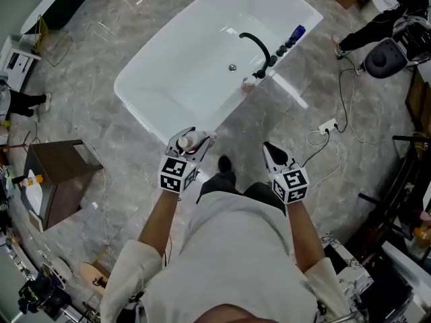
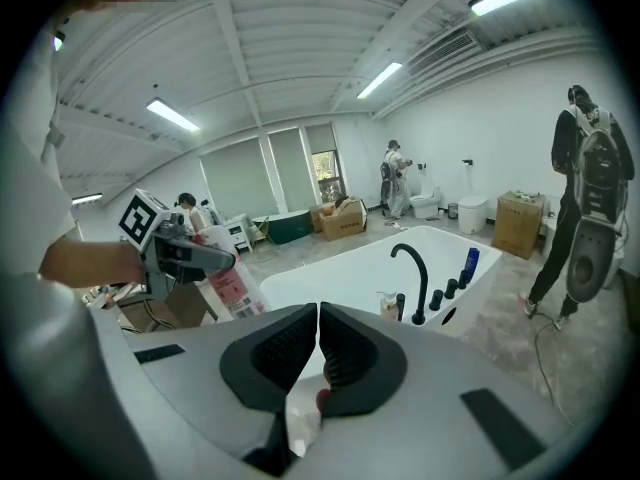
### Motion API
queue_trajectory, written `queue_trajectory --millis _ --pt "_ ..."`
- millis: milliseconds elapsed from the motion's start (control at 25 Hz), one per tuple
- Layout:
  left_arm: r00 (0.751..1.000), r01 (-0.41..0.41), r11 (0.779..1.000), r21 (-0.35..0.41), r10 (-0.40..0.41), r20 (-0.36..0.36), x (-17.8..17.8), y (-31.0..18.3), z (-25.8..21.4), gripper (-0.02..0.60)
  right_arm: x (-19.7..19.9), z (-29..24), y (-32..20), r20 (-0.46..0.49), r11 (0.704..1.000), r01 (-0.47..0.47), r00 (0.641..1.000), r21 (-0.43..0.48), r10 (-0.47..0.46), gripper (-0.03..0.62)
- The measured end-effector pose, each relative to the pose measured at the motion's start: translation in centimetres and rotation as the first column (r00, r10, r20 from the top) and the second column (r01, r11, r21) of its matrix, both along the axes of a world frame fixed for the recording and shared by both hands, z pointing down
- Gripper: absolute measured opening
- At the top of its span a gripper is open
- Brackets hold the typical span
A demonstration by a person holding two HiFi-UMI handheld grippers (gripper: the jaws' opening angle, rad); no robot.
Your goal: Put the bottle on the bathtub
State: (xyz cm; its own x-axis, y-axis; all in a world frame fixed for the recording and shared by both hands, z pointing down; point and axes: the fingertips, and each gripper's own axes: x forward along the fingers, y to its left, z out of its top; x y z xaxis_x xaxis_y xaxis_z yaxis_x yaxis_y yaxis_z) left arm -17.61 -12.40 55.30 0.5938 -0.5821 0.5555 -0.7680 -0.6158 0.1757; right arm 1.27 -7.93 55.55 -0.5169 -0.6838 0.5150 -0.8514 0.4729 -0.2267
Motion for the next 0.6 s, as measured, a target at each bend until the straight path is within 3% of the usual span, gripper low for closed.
queue_trajectory --millis 320,600 --pt "0.999 -0.033 0.999 -0.043 0.034 0.024 0.9 -3.2 4.0 0.219 -0.3 2.2 -1.8 -0.021 0.998 0.000 1.000 -0.055 -0.001 0.032" --pt "0.999 0.002 0.999 -0.033 0.000 0.050 2.6 -5.5 8.0 0.219 1.0 4.6 -3.5 0.012 0.996 0.003 1.000 -0.090 -0.002 0.032"
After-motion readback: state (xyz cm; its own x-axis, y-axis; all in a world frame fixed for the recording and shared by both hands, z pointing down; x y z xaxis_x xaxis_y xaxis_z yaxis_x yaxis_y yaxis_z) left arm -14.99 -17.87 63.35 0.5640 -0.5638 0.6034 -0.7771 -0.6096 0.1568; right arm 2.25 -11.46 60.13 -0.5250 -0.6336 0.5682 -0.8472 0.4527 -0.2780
